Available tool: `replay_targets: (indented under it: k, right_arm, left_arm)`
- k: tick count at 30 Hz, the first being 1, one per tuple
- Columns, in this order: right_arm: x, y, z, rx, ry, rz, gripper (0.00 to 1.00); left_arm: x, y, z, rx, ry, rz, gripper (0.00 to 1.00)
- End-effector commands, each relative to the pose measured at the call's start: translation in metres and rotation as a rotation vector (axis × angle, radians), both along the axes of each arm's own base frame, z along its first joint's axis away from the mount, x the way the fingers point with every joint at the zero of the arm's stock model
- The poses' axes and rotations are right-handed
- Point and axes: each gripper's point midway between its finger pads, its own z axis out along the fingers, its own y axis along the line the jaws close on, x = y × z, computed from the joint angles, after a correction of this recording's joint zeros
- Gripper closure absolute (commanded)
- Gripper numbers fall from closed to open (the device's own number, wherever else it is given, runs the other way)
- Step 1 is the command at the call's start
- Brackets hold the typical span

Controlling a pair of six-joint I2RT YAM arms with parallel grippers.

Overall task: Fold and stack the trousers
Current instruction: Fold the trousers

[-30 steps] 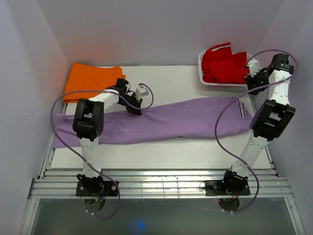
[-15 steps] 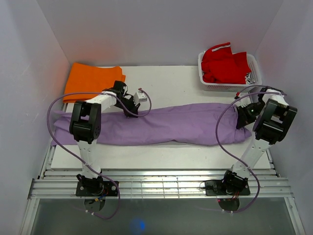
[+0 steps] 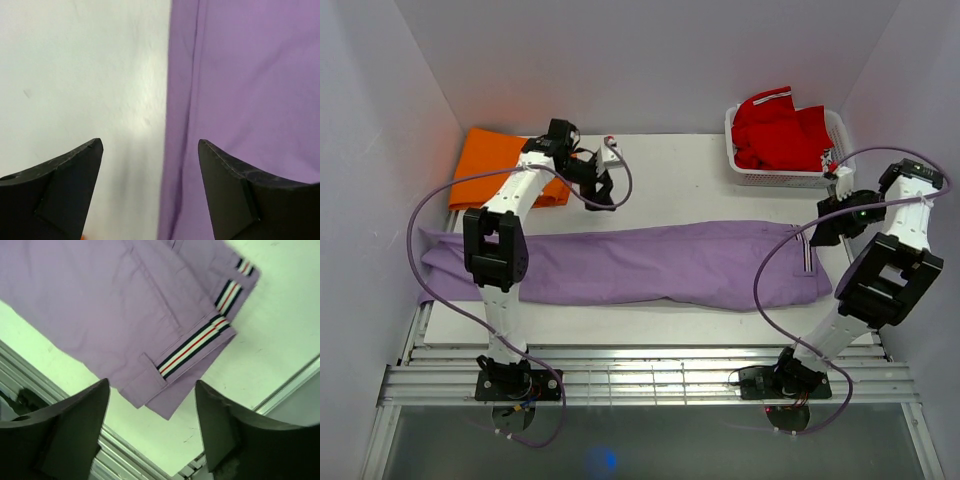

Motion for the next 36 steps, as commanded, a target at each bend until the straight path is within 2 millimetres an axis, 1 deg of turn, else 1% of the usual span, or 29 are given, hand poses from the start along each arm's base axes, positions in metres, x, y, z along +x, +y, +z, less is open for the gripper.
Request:
replay_targets:
  k: [1, 2, 3, 4, 5, 6, 7, 8, 9, 10, 11, 12, 13, 14, 15, 16, 17, 19, 21, 23, 24, 25, 27, 29, 30, 32, 33, 34, 36]
  right_arm:
    - [0.036, 0.002, 0.033, 0.166, -0.091, -0.128, 0.29]
    - [0.042, 0.003, 0.026, 0.208, -0.061, -0.151, 0.33]
    - [0.052, 0.003, 0.024, 0.243, -0.069, -0.171, 0.37]
    - [0.058, 0.005, 0.022, 0.282, -0.046, -0.206, 0.42]
    - [0.066, 0.004, 0.012, 0.311, -0.022, -0.221, 0.43]
    - [0.072, 0.005, 0.009, 0.334, -0.018, -0.227, 0.43]
    - [0.078, 0.006, 0.005, 0.338, -0.013, -0.221, 0.43]
    - [0.082, 0.005, -0.007, 0.343, 0.012, -0.217, 0.43]
    - [0.082, 0.005, -0.013, 0.329, 0.026, -0.201, 0.42]
    - [0.079, 0.011, -0.024, 0.324, 0.064, -0.172, 0.39]
    - [0.075, 0.012, -0.033, 0.296, 0.076, -0.139, 0.38]
    - [0.071, 0.01, -0.043, 0.25, 0.098, -0.122, 0.38]
    - [0.068, 0.012, -0.049, 0.231, 0.102, -0.101, 0.37]
    - [0.075, 0.006, -0.052, 0.185, 0.053, -0.091, 0.37]
    - [0.068, 0.005, -0.063, 0.16, 0.069, -0.088, 0.36]
    - [0.069, 0.004, -0.065, 0.141, 0.053, -0.081, 0.36]
    - [0.073, 0.0, -0.065, 0.113, 0.017, -0.073, 0.36]
    - [0.069, 0.004, -0.072, 0.083, 0.009, -0.031, 0.37]
    - [0.07, 0.004, -0.079, 0.043, -0.019, 0.009, 0.4]
    - [0.068, 0.01, -0.086, 0.02, -0.023, 0.039, 0.4]
    - [0.073, 0.01, -0.087, 0.005, -0.043, 0.045, 0.41]
    - [0.075, 0.011, -0.086, 0.008, -0.048, 0.042, 0.41]
    - [0.078, 0.013, -0.084, 0.011, -0.055, 0.042, 0.41]
    - [0.08, 0.014, -0.08, 0.003, -0.071, 0.055, 0.41]
    - [0.081, 0.015, -0.077, 0.004, -0.082, 0.057, 0.41]
    - [0.084, 0.017, -0.065, 0.004, -0.121, 0.061, 0.4]
    - [0.084, 0.018, -0.061, 0.003, -0.131, 0.061, 0.39]
    - [0.085, 0.018, -0.054, -0.003, -0.149, 0.063, 0.38]
    - [0.085, 0.016, -0.049, -0.019, -0.161, 0.064, 0.33]
  left_arm:
    - [-0.012, -0.09, 0.038, -0.189, 0.034, -0.151, 0.13]
    - [-0.011, -0.109, 0.04, -0.209, 0.046, -0.162, 0.17]
    - [-0.013, -0.145, 0.059, -0.263, 0.042, -0.191, 0.19]
    - [-0.011, -0.164, 0.04, -0.266, 0.088, -0.201, 0.22]
    - [-0.013, -0.183, 0.04, -0.282, 0.087, -0.22, 0.24]
    - [-0.019, -0.214, 0.044, -0.316, 0.09, -0.235, 0.26]
    - [-0.017, -0.231, 0.05, -0.339, 0.075, -0.239, 0.27]
    - [-0.017, -0.245, 0.037, -0.353, 0.104, -0.244, 0.27]
    - [-0.012, -0.26, 0.044, -0.403, 0.06, -0.258, 0.27]
    - [-0.023, -0.275, 0.04, -0.413, 0.124, -0.242, 0.27]
    - [-0.024, -0.283, 0.03, -0.421, 0.142, -0.237, 0.27]
    - [-0.028, -0.297, 0.032, -0.449, 0.117, -0.254, 0.27]
    - [-0.03, -0.302, 0.029, -0.449, 0.137, -0.236, 0.28]
    - [-0.029, -0.305, 0.019, -0.44, 0.145, -0.203, 0.28]
    - [-0.029, -0.308, 0.016, -0.445, 0.153, -0.186, 0.27]
    - [-0.024, -0.313, 0.019, -0.469, 0.135, -0.168, 0.25]
    - [-0.014, -0.315, 0.018, -0.469, 0.153, -0.086, 0.24]
    - [-0.003, -0.315, 0.014, -0.475, 0.169, -0.03, 0.24]
    - [-0.002, -0.314, 0.018, -0.491, 0.225, -0.022, 0.24]
    - [-0.005, -0.313, 0.012, -0.503, 0.309, -0.028, 0.24]
    - [-0.012, -0.311, 0.021, -0.54, 0.39, -0.053, 0.24]
    - [-0.017, -0.311, 0.018, -0.544, 0.45, -0.061, 0.24]
    - [-0.03, -0.31, 0.023, -0.552, 0.587, -0.069, 0.23]
    - [-0.043, -0.308, 0.023, -0.536, 0.667, -0.108, 0.22]
    - [-0.048, -0.308, 0.023, -0.529, 0.694, -0.115, 0.17]
    - [-0.056, -0.305, 0.018, -0.498, 0.773, -0.096, 0.1]
    - [-0.056, -0.304, 0.014, -0.484, 0.795, -0.077, 0.09]
    - [-0.056, -0.304, 0.011, -0.473, 0.807, -0.063, 0.08]
    - [-0.057, -0.302, -0.003, -0.427, 0.86, -0.003, 0.02]
